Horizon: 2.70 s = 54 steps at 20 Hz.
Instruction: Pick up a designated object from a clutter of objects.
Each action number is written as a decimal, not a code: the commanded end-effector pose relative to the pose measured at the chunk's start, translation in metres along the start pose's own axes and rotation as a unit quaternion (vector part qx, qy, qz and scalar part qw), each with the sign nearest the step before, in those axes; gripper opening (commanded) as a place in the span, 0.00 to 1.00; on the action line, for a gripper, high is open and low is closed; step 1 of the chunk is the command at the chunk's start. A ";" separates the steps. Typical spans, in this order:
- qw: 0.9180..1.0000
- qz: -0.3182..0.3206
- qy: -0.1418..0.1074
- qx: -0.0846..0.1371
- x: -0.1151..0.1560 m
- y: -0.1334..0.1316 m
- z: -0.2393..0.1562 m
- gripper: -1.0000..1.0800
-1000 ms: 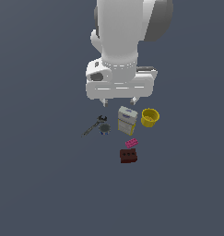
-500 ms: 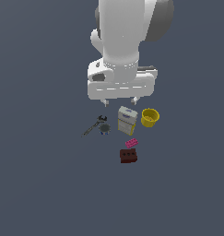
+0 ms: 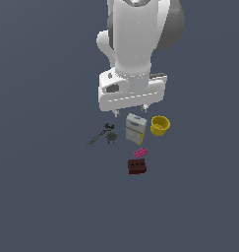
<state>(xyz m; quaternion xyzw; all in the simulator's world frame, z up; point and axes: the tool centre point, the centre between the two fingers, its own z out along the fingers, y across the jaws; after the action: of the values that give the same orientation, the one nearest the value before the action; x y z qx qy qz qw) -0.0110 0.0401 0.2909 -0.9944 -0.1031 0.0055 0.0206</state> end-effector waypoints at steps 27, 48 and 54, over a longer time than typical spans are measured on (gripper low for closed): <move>0.925 -0.380 -0.005 -0.019 -0.055 -0.049 0.084 0.96; 0.910 -0.415 -0.006 -0.020 -0.063 -0.053 0.116 0.96; 0.909 -0.416 -0.006 -0.020 -0.063 -0.052 0.137 0.96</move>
<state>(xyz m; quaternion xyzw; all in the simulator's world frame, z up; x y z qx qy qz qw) -0.0854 0.0832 0.1607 -0.8617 -0.5075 0.0003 0.0005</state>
